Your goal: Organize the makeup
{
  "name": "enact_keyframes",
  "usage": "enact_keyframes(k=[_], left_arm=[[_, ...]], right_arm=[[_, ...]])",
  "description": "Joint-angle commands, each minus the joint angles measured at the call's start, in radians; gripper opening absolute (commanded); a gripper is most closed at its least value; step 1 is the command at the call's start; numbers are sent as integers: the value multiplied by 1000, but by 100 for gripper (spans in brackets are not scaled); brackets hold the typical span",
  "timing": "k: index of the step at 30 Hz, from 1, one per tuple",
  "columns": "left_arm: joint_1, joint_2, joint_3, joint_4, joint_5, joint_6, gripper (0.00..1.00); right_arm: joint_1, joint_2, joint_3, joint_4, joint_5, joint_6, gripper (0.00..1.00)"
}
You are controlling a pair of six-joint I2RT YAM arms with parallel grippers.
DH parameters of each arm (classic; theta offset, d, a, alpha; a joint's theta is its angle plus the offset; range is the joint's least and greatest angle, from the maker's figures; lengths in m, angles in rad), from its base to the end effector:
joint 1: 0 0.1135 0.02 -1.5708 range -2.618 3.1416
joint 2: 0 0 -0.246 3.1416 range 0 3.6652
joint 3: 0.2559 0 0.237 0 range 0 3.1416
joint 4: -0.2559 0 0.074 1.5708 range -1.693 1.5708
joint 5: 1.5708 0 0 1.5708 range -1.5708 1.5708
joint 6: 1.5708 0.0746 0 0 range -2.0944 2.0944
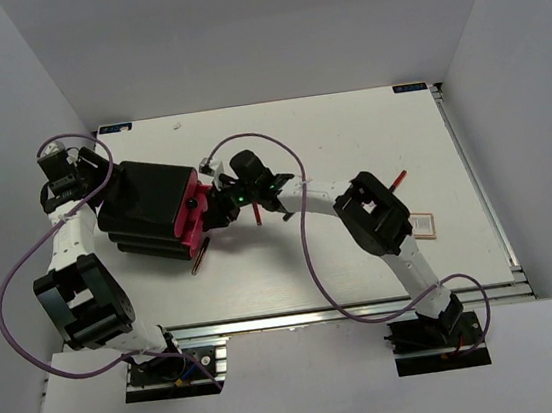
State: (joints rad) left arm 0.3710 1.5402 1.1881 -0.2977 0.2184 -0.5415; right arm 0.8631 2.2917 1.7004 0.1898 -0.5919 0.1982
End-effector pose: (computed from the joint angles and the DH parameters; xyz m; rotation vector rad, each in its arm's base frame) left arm 0.3463 0.1174 0.2478 -0.8697 2.0461 -0.3363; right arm 0.3137 0.4307 0.1672 -1.0776 1.8326 1.2461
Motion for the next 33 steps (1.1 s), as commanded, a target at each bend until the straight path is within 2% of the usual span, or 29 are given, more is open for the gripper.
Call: enact_keyframes(k=[1, 5, 8, 11, 15, 24, 28, 29, 30, 31, 32, 33], left_arm=[[-23, 12, -50, -184, -4, 6, 74], [-23, 14, -45, -182, -8, 5, 74], [-23, 11, -33, -185, -20, 2, 74], [-23, 5, -1, -196, -42, 2, 74], [-23, -11, 51, -204, -80, -8, 74], [-23, -18, 90, -219, -111, 2, 74], [-23, -57, 103, -210, -105, 20, 75], [-23, -72, 108, -202, -97, 28, 76], [-23, -101, 108, -183, -81, 34, 76], [-23, -115, 110, -173, -74, 34, 77], [-24, -132, 108, -158, -67, 35, 77], [-24, -147, 108, -131, -48, 35, 77]], right_arm=[[-42, -116, -80, 63, 6, -45, 1], [-55, -190, -224, 88, 3, -85, 3], [-62, -218, -269, 89, 1, -89, 4], [-65, -219, -256, 88, 1, -91, 6], [-76, -221, -223, 39, 20, -127, 0], [-110, -307, -369, 48, 3, -148, 1], [-110, -302, -352, 42, -19, -149, 39], [-110, -299, -348, 40, -25, -149, 54], [-110, -296, -338, 40, -32, -154, 63], [-110, -296, -338, 39, -39, -154, 63], [-110, -298, -329, 25, -40, -163, 69], [-110, -299, -326, 19, -48, -169, 70]])
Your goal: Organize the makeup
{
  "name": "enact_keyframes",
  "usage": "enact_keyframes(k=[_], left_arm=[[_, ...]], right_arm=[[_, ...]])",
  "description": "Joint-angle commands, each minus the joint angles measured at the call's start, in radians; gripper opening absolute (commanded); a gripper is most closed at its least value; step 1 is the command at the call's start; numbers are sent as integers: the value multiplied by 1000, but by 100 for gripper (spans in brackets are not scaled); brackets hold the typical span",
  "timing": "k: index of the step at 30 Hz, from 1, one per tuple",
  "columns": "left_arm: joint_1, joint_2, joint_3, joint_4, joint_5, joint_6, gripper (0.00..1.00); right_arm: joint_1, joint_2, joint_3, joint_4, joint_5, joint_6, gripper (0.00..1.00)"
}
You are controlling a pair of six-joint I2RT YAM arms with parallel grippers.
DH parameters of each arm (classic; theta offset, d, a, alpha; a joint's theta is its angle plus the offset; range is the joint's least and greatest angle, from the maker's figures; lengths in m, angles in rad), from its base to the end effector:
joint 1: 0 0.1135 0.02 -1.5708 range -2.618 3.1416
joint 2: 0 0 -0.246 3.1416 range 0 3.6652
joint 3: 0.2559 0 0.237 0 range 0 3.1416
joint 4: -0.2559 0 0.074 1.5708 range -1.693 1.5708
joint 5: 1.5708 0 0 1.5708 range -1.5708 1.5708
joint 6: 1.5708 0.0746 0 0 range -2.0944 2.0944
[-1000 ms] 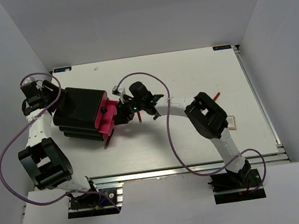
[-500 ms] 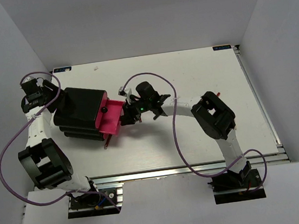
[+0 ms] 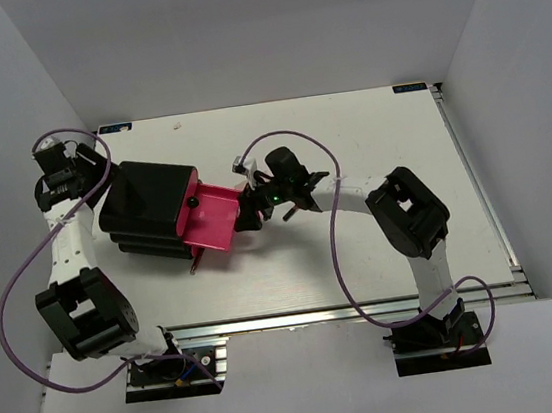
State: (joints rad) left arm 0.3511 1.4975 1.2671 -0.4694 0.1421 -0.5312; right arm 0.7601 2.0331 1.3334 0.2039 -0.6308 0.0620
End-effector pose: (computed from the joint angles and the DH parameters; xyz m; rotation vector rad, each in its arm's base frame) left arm 0.3342 0.1111 0.2697 -0.9028 2.0883 -0.2563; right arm 0.3044 0.3501 0.1681 -1.1155 1.8562 1.1421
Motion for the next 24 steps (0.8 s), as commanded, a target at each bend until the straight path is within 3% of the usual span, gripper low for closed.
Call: enact_keyframes(k=[1, 6, 10, 13, 14, 15, 17, 18, 20, 21, 23, 24], left_arm=[[-8, -132, 32, 51, 33, 23, 77], [-73, -172, 99, 68, 57, 60, 75], [-220, -178, 159, 58, 62, 141, 57], [-335, -161, 216, 55, 65, 198, 36], [-392, -134, 233, 52, 71, 214, 24], [-424, -113, 250, 46, 86, 230, 17], [-542, -53, 317, -3, 111, 293, 6], [-584, 23, 345, -26, 105, 319, 5], [-699, 114, 441, -99, 70, 378, 5], [-724, 212, 480, -127, 56, 381, 13], [-774, 320, 634, -190, -28, 350, 28], [-785, 430, 699, -269, -64, 305, 41]], right_arm=[[-7, -43, 39, -4, -10, -47, 72], [-28, -115, -37, -69, -21, -105, 78], [-88, -206, -118, -141, -56, -157, 79], [-161, -313, -206, -193, -196, -224, 74], [-180, -332, -224, -208, -249, -240, 72], [-195, -352, -255, -251, -268, -278, 69], [-251, -421, -293, -310, -296, -324, 47], [-269, -447, -339, -316, -297, -346, 30], [-346, -526, -382, -299, -305, -344, 16], [-372, -546, -398, -296, -299, -335, 10], [-433, -593, -419, -302, -249, -301, 18], [-464, -602, -421, -310, -227, -291, 33]])
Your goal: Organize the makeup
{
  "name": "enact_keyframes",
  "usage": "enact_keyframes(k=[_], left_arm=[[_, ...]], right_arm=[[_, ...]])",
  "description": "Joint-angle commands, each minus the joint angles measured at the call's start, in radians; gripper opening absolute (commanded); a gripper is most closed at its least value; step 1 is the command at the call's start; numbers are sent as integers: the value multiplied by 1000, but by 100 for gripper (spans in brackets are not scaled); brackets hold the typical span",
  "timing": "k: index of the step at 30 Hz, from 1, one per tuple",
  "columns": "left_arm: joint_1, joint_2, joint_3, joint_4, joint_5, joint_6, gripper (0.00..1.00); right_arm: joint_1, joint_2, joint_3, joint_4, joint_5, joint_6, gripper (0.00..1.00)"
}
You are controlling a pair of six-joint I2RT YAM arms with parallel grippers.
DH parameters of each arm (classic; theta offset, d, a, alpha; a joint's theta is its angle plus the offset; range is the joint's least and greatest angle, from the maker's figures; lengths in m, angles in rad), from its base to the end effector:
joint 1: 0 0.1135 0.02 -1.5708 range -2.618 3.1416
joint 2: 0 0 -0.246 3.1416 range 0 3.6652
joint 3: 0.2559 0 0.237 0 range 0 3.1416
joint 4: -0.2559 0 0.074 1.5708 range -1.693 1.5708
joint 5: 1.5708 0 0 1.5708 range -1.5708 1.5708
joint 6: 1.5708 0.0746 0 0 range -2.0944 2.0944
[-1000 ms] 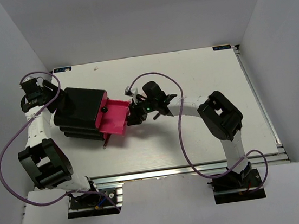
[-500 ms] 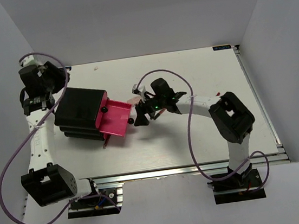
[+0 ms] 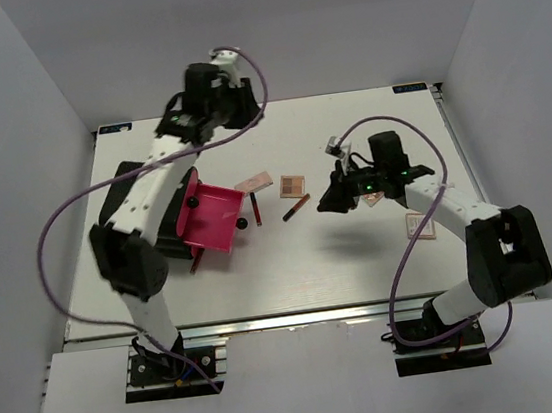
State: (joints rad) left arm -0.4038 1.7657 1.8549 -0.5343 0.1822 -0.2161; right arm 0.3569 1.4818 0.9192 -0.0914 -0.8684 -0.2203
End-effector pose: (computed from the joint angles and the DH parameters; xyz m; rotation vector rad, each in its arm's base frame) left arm 0.3843 -0.1789 0.3716 0.3101 2.0323 -0.5735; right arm 0.2809 0.1655 0.2126 -1.0495 1.8608 1.0336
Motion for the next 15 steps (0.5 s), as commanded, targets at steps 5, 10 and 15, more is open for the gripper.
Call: enact_keyframes(k=[5, 10, 15], left_arm=[[-102, 418, 468, -377, -243, -111, 75], [-115, 454, 414, -343, -207, -7, 76], [-115, 350, 212, -250, -135, 238, 76]], right_arm=[[-108, -92, -25, -15, 179, 100, 65], [-154, -124, -49, -31, 74, 59, 79], [-171, -140, -83, -39, -30, -20, 80]])
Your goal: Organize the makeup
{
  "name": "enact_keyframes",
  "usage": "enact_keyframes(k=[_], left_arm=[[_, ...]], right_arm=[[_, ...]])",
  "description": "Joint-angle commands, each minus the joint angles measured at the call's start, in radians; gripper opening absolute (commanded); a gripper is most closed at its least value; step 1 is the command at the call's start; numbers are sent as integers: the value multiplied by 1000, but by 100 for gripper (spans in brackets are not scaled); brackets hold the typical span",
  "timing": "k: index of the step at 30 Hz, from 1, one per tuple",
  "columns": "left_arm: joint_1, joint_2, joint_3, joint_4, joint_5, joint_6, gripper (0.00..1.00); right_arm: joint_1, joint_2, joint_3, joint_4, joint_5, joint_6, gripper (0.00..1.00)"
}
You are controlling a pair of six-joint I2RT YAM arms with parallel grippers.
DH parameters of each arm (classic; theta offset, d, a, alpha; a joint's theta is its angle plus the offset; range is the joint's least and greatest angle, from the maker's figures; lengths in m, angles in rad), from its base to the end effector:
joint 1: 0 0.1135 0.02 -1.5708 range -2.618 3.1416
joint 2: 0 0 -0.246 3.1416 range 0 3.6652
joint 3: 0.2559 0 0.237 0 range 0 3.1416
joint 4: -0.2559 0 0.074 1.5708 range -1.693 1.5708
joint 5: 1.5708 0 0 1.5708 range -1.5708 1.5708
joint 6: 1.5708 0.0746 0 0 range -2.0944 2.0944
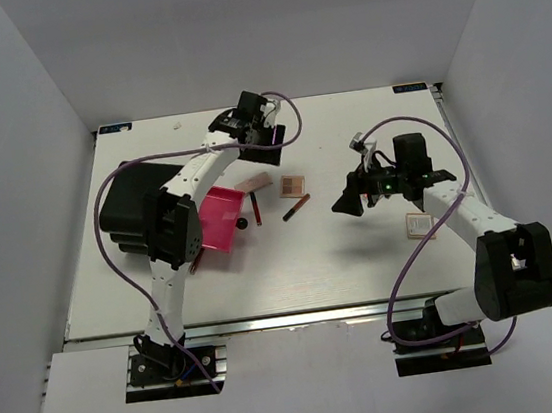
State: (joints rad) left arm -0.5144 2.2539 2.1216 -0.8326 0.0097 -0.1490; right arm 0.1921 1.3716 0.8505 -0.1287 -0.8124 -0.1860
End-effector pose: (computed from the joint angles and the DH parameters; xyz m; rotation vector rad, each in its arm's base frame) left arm 0.4307 -0.2442 0.2114 0.4687 2.5151 -0.2722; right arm 0.2840 0.1104 0.2167 -0.8248 1.9548 0.8956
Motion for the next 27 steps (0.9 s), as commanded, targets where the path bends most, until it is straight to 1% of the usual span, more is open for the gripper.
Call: enact_keyframes(k=[1, 4, 6, 9, 19, 21, 27], left_arm=[[-6, -151, -113, 62, 42, 205, 76], [-4, -178, -198, 115, 39, 305, 77], [-6, -169, -219, 128, 49, 368, 78], [-6, -142, -229, 130, 50, 419, 79], [-4, -31, -226, 220, 30, 471, 79], [-6, -22, -239, 227, 36, 514, 80], [7, 18, -229, 224, 68, 528, 81]], right_arm=[[-9, -26, -16, -2, -91, -56, 80], [-10, -16, -10, -2, -99, -59, 80], [-10, -9, -4, -6, -99, -63, 80], [-10, -5, 5, -22, -94, -70, 80], [-10, -19, -7, -43, -79, -61, 81], [-10, -22, -10, -46, -76, -59, 81], [-10, -20, -13, -43, -76, -55, 81]])
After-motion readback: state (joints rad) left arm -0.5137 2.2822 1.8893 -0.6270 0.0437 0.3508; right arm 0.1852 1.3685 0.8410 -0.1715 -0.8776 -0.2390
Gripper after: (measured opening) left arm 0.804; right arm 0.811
